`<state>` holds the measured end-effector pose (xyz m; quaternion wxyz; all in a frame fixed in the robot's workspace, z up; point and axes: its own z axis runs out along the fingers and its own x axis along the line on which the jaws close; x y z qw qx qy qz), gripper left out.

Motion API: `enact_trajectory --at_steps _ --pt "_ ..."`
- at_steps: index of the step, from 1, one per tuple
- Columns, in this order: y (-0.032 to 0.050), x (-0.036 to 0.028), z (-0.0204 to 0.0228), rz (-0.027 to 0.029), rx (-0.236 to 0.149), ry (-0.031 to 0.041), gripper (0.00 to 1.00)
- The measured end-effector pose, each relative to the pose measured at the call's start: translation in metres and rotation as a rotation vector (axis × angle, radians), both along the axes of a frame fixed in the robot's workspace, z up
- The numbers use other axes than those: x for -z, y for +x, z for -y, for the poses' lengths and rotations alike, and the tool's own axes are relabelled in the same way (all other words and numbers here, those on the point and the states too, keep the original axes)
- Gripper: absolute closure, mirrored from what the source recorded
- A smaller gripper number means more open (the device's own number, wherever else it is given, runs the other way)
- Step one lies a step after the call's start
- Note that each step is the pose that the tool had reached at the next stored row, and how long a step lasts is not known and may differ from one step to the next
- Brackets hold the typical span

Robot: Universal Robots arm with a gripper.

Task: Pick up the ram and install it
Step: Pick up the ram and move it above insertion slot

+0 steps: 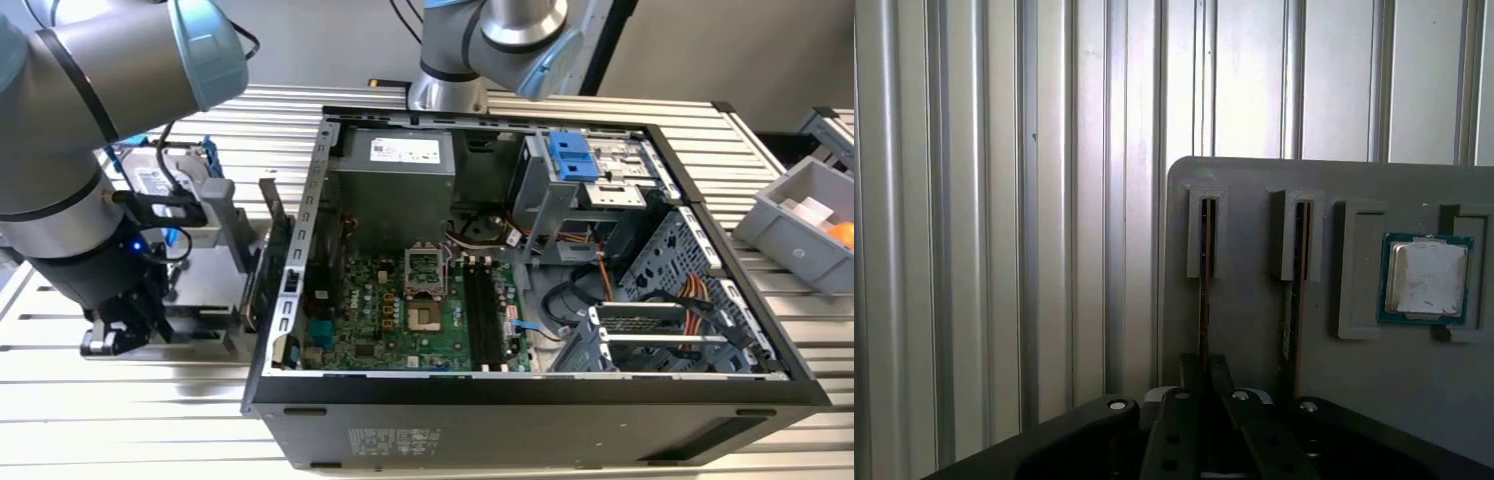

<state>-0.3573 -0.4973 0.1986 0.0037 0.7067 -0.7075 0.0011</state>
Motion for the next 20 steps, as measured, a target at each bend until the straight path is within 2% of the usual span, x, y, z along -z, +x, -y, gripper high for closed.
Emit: enact_trajectory --at_steps 20 --pt "-0.0001 -0.0216 0.0 0.0 0.011 0.0 1.0"
